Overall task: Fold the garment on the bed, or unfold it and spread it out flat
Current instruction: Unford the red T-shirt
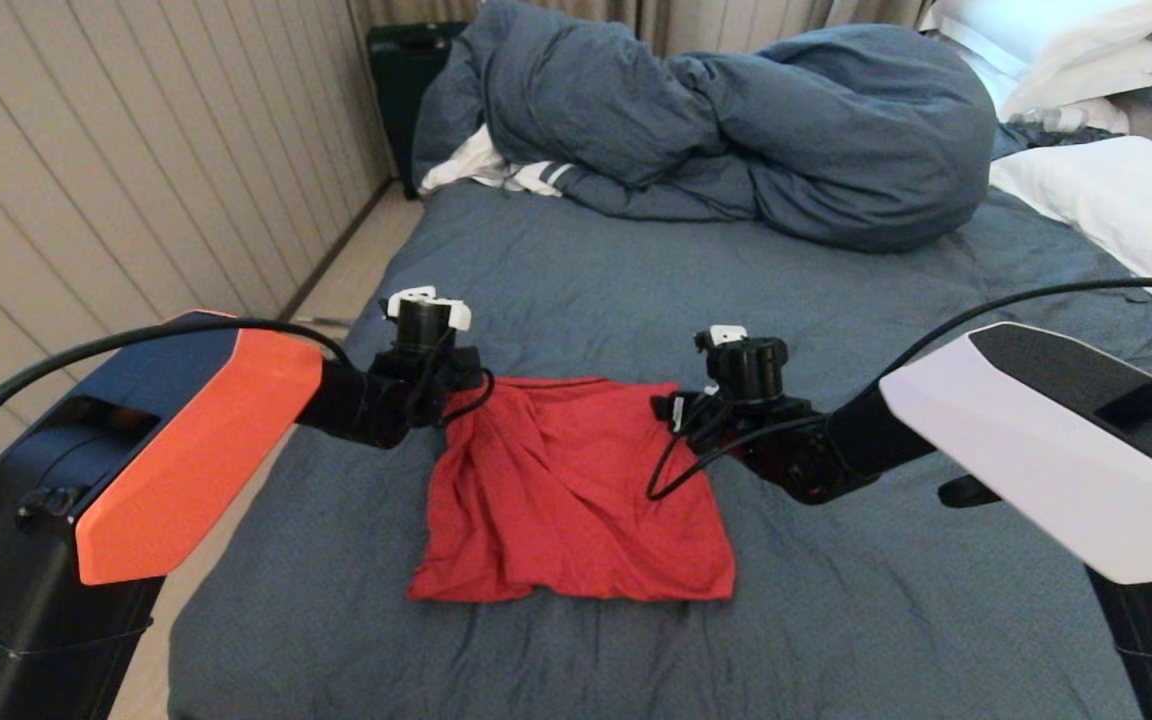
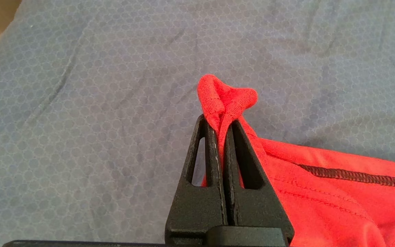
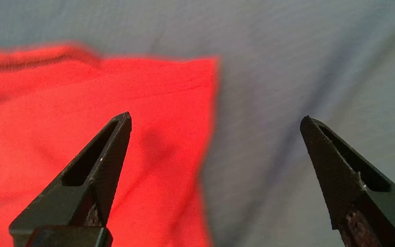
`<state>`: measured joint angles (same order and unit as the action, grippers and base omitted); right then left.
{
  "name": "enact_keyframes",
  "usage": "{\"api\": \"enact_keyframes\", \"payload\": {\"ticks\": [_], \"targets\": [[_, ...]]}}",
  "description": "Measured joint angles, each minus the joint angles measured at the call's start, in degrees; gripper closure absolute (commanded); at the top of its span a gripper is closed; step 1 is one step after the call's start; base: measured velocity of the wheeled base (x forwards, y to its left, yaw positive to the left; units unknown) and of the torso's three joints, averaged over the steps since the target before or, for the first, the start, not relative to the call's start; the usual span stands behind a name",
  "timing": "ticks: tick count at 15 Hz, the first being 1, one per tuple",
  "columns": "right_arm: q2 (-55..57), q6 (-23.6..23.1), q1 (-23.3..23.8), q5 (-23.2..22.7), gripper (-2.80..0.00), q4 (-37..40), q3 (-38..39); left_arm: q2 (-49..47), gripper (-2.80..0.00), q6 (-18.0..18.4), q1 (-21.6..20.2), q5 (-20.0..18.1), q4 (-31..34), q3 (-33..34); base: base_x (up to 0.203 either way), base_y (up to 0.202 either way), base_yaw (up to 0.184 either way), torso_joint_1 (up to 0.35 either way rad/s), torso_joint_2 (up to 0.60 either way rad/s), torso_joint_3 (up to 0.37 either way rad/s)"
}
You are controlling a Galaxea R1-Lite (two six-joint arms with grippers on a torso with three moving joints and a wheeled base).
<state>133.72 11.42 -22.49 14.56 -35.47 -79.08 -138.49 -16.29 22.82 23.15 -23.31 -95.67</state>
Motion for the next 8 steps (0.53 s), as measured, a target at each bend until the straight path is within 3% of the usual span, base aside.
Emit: {"api": "enact_keyframes", "payload": {"ticks": [2,3,4,8], "targets": [[1.41,-0.13,-0.26,0.02,-2.8,-0.12,-0.7,0.17,0.0,0.04,0.02,-0.02,-0.01,0.06,0.0,0.0,0.0,0.0,0.0,0.0],[1.9,-0.13,-0.19,0.06,-1.83,-0.12,-0.88,0.17,0.0,0.06,0.05,-0.06,-0.02,0.06,0.0,0.0,0.0,0.0,0.0,0.0],[2.36,-0.13,-0.19,0.1,0.0,0.05,-0.96,0.12,0.0,0.05,0.09,-0.09,0.0,-0.06,0.0,0.0,0.0,0.0,0.0,0.0],[3.46,-0.18,0.0,0.1,0.0,0.38,-2.32,-0.13,0.0,0.04,0.35,-0.15,0.0,-0.5,0.0,0.0,0.0,0.0,0.0,0.0]]}}
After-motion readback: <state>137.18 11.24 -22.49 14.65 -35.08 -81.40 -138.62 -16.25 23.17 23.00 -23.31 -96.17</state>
